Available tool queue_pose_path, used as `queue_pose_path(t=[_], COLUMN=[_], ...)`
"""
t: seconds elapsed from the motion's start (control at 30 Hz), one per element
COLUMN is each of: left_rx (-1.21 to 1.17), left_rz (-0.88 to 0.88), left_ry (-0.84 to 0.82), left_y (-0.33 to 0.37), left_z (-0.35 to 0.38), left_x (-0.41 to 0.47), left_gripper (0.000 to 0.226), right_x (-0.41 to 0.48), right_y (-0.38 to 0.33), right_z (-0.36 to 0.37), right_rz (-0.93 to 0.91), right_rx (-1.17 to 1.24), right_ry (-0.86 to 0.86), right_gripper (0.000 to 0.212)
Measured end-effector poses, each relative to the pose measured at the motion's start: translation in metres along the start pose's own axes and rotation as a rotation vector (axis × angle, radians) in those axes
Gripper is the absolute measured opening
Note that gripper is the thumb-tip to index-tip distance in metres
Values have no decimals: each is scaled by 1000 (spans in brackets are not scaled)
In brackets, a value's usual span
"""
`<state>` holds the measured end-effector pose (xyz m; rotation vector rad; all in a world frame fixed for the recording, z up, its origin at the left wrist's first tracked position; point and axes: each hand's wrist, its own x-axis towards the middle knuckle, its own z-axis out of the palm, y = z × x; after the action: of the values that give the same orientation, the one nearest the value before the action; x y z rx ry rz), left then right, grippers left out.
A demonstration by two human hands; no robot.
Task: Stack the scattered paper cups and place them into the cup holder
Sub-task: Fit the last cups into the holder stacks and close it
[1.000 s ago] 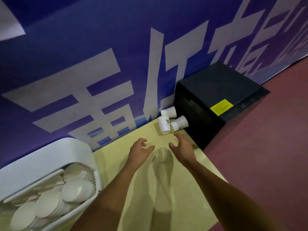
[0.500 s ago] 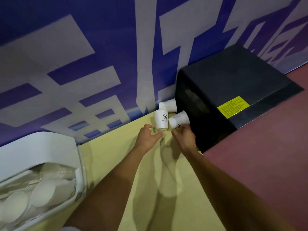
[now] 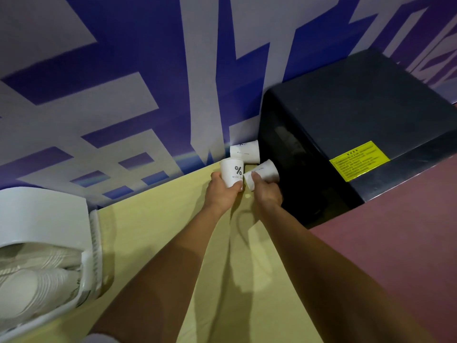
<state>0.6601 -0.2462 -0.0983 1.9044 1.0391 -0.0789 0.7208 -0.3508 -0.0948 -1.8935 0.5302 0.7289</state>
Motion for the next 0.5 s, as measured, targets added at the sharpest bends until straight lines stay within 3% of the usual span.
queue_pose_path(t=[0.27,0.5], left_rx=[-7,-68], left_rz=[-12,-9], left_ry=[37,74], left_y=[-4,-11], left_z=[-3,-40], left_x=[-3,-30], left_gripper=[61,67], right_x=[8,-39], right_y=[-1,7], right_z=[4,7], right_rz=[30,-61], right_rx=[-4,103], right_ry=[-22,21], right_gripper=[62,67])
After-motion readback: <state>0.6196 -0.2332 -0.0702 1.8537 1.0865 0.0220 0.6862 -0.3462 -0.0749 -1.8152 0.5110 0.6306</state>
